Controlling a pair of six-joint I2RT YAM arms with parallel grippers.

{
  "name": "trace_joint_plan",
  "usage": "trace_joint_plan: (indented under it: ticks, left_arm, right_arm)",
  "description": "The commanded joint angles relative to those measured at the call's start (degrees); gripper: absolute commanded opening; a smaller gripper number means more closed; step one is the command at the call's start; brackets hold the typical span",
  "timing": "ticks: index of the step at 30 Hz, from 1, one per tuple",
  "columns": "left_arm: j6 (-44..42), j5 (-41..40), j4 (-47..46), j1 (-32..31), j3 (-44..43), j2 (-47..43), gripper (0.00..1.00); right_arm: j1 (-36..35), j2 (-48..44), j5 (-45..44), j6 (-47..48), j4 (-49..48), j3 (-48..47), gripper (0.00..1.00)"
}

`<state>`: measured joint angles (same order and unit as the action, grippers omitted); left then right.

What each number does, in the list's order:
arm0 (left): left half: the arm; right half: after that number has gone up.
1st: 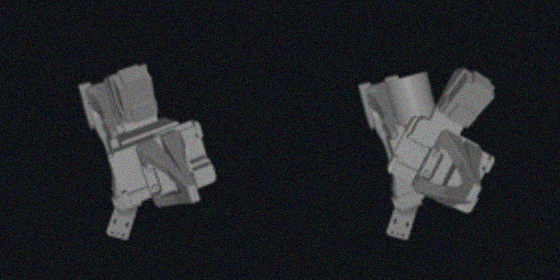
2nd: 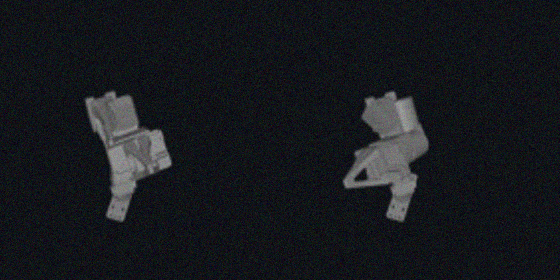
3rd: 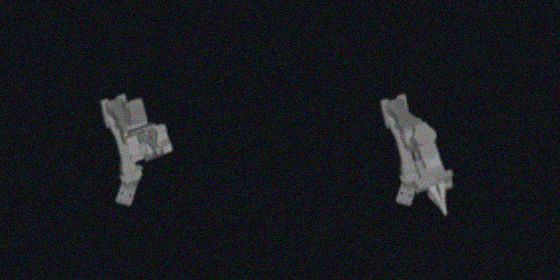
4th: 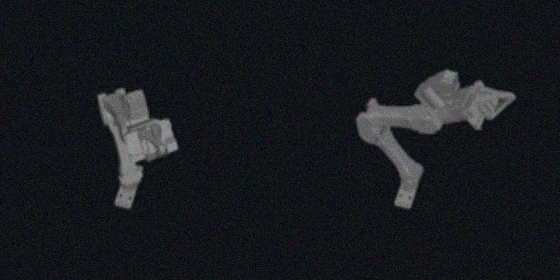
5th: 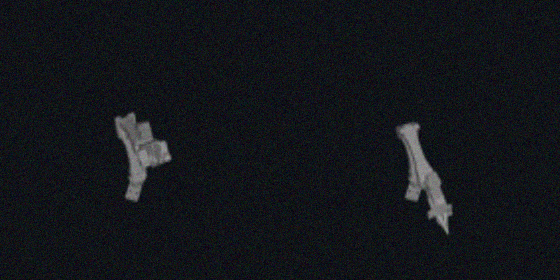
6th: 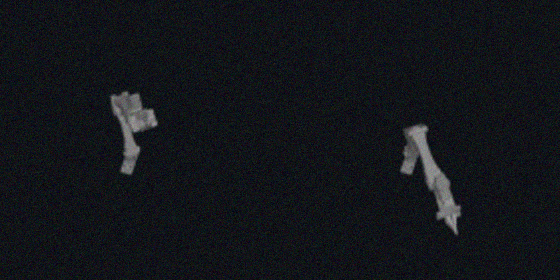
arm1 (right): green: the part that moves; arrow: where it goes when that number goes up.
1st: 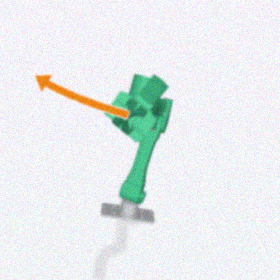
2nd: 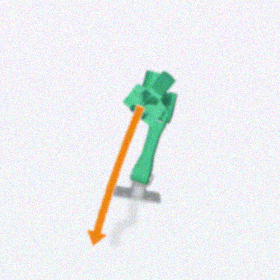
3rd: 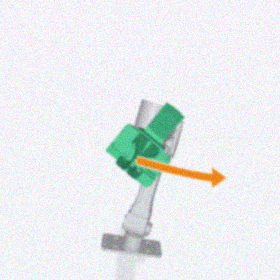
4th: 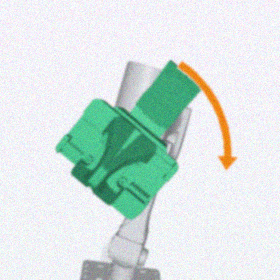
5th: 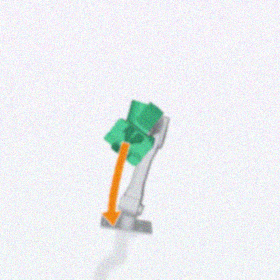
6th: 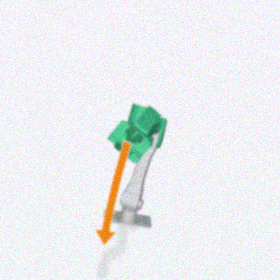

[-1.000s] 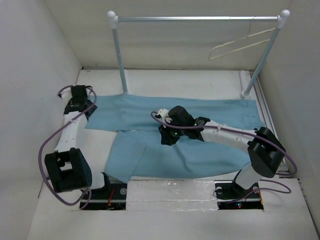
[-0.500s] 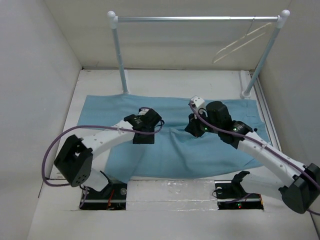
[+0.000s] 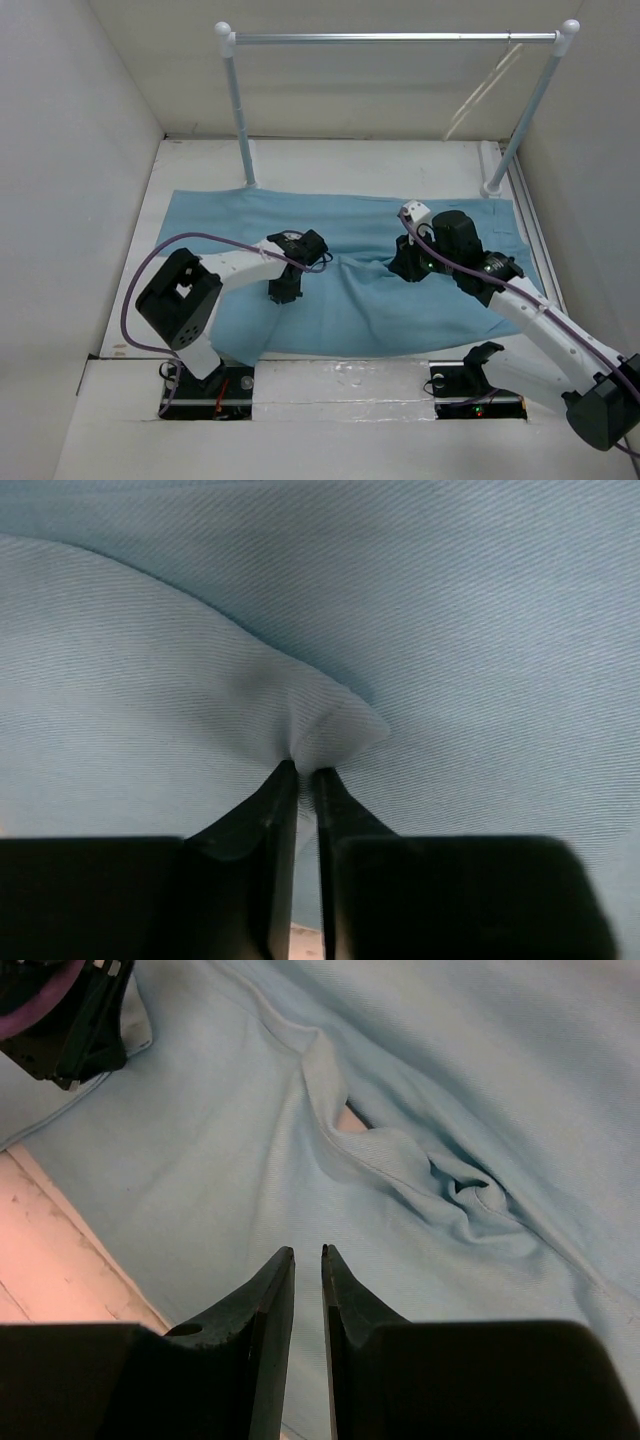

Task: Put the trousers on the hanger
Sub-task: Flatten out the trousers at the center of the board.

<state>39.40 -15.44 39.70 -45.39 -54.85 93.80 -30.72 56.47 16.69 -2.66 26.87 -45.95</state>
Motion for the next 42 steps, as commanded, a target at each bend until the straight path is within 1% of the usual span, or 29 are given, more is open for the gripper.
trace_joint_plan:
  ticks: [1, 2, 6, 7, 8, 9, 10, 11, 13, 14, 16, 17, 22, 26, 27, 28, 29, 31, 32, 33, 34, 35, 36, 37, 38, 39, 40, 41, 42]
  left_arm:
    - [-0.55, -1.44, -0.15, 2.84, 0.79, -0.98, 0.03]
    - [-0.55, -1.52, -0.41, 3.72, 0.8, -1.42, 0.0]
    - [-0.81, -2.57, 0.54, 8.28, -1.22, -6.33, 0.0]
    - [-1.42, -2.84, 0.9, 9.69, -2.88, -9.48, 0.0]
    - [-3.26, -2.84, 0.64, 16.49, -4.9, -14.38, 0.0]
    - [-3.27, -2.84, 0.64, 16.56, -4.92, -14.43, 0.0]
    - [-4.32, -1.97, -0.41, 22.82, -5.44, -15.91, 0.0]
    - [-5.2, -0.83, -1.63, 26.8, -5.44, -18.63, 0.0]
    - [-7.05, 5.22, -5.85, 35.24, -5.7, -19.88, 0.0]
    - [-7.58, 7.68, -7.0, 42.59, -5.71, -20.41, 0.0]
    - [-8.81, 11.03, -9.46, 48.35, -6.75, -19.97, 0.0]
    - [-9.16, 11.31, -9.73, 52.9, -7.37, -19.19, 0.0]
    - [-10.57, 10.27, -10.7, 61.28, -8.43, -15.32, 0.0]
    - [-9.96, 9.99, -12.1, 67.87, -4.31, -14.78, 0.0]
    - [-9.52, 12.08, -13.06, 69.71, -3.08, -15.48, 0.0]
    - [-9.34, 13.23, -13.94, 73.91, -0.37, -16.71, 0.01]
    - [-8.21, 14.46, -14.56, 76.13, 1.13, -17.59, 0.15]
    - [-6.71, 17.89, -15.18, 81.39, 3.94, -18.65, 0.38]
    - [-6.01, 19.21, -15.62, 82.38, 4.66, -18.83, 0.49]
    - [-6.0, 21.22, -16.06, 82.39, 4.93, -19.26, 0.63]
    - [-6.26, 21.85, -16.15, 82.39, 4.67, -20.4, 0.65]
    - [-6.18, 21.51, -16.24, 79.86, 4.14, -21.45, 0.66]
    - [-7.04, 18.72, -15.8, 78.01, 3.44, -22.86, 0.64]
    - [-7.92, 17.21, -15.54, 75.64, 1.95, -25.31, 0.59]
    - [-8.98, 16.07, -15.36, 70.05, 1.5, -26.55, 0.4]
    - [-10.99, 12.4, -14.84, 66.95, 1.33, -27.43, 0.29]
    - [-11.53, 11.84, -13.96, 63.79, 1.32, -27.79, 0.2]
    - [-12.14, 11.32, -13.26, 60.8, 1.41, -27.27, 0.04]
    - [-11.89, 8.7, -10.38, 52.15, 1.76, -25.53, 0.0]
  right_arm:
    - [1.01, -1.89, 0.71, 0.98, -0.33, -0.28, 0.23]
    - [1.01, -2.15, 0.71, 1.07, -0.07, -0.62, 0.23]
    - [2.24, -2.06, 1.07, 1.07, 1.25, -2.03, 0.23]
    - [2.24, -1.89, 1.24, 1.33, 1.25, -2.03, 0.23]
    - [2.24, -1.37, 1.85, 1.34, 0.73, -1.86, 0.23]
    - [2.24, -1.36, 1.86, 1.34, 0.38, -1.86, 0.23]
    - [2.24, -0.75, 2.12, 1.34, 0.2, -1.68, 0.23]
    - [2.24, -0.31, 2.38, 1.34, 0.02, -1.86, 0.23]
    - [2.24, 1.0, 2.91, 1.25, -1.12, -1.86, 0.23]
    - [2.24, 1.45, 3.0, 1.34, -1.12, -2.47, 0.23]
    - [1.72, 2.33, 2.56, 1.95, -0.94, -3.0, 0.23]
    - [1.72, 3.11, 2.65, 1.95, -1.03, -3.26, 0.23]
    - [1.72, 4.97, 2.3, 3.97, 0.02, -3.88, 0.23]
    - [1.72, 4.97, 1.86, 4.15, 0.2, -2.83, 0.24]
    - [1.72, 5.06, 1.86, 4.24, 0.37, -2.65, 0.24]
    - [1.72, 5.06, 1.77, 4.32, 0.46, -2.3, 0.24]
    - [1.72, 4.97, 1.68, 4.41, 0.55, -2.04, 0.25]
    - [1.72, 4.88, 1.86, 4.5, 0.02, -1.6, 0.27]
    - [1.72, 4.88, 2.03, 4.59, -0.15, -1.25, 0.28]
    - [1.72, 5.05, 2.47, 4.76, -0.33, -1.16, 0.29]
    - [1.72, 5.58, 2.73, 5.37, -0.33, -1.16, 0.3]
    - [1.72, 5.93, 2.91, 5.73, -0.16, -1.42, 0.3]
    - [1.72, 6.11, 3.26, 6.08, 0.02, -1.42, 0.3]
    - [1.72, 6.2, 3.44, 6.52, -0.07, -1.42, 0.23]
    - [1.72, 6.37, 3.61, 6.7, -0.15, -1.42, 0.16]
    - [1.72, 6.46, 3.7, 6.87, -0.15, -1.33, 0.07]
    - [1.72, 6.38, 3.79, 7.05, -0.33, -1.24, 0.0]
    - [1.72, 6.37, 3.96, 7.05, -0.5, -1.16, 0.0]
    - [1.72, 6.37, 5.1, 7.05, -1.03, -0.89, 0.0]
